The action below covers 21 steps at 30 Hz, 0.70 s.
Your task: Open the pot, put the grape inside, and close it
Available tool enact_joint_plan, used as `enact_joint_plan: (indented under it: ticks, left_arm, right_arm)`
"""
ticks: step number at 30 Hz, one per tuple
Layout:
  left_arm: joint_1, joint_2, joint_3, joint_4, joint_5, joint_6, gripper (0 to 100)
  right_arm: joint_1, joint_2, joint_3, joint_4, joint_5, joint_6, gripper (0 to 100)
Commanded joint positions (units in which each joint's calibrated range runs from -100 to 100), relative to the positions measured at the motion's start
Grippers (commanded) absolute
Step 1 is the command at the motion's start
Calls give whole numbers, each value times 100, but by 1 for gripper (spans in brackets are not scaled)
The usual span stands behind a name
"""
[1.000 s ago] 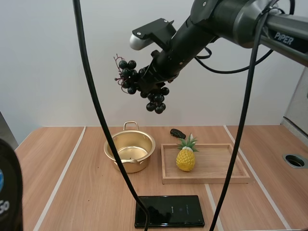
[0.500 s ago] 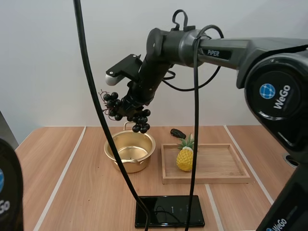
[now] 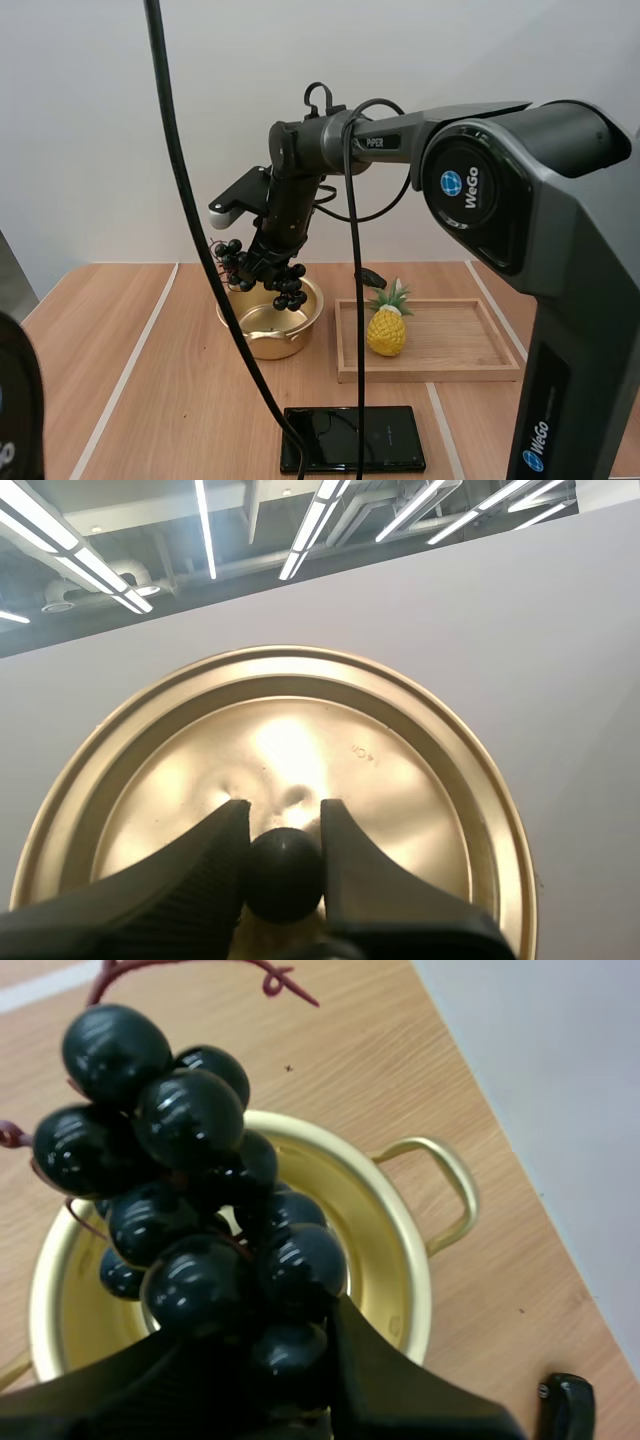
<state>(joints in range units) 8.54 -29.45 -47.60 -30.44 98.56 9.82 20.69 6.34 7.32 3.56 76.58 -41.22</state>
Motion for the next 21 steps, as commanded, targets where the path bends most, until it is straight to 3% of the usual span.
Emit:
enact_joint_plan:
  ticks: [1,15,21]
  left_arm:
    - [5,-32,-39,-22,-129,1,0]
    - [5,-32,-39,-22,-129,1,0]
    - [5,-32,-39,-22,-129,1,0]
  right_arm:
    - [0,114,-51,-5,-199,66,0]
    - [0,798,36,-760,-195,472,0]
    - [0,995,36,-689,-126,505,0]
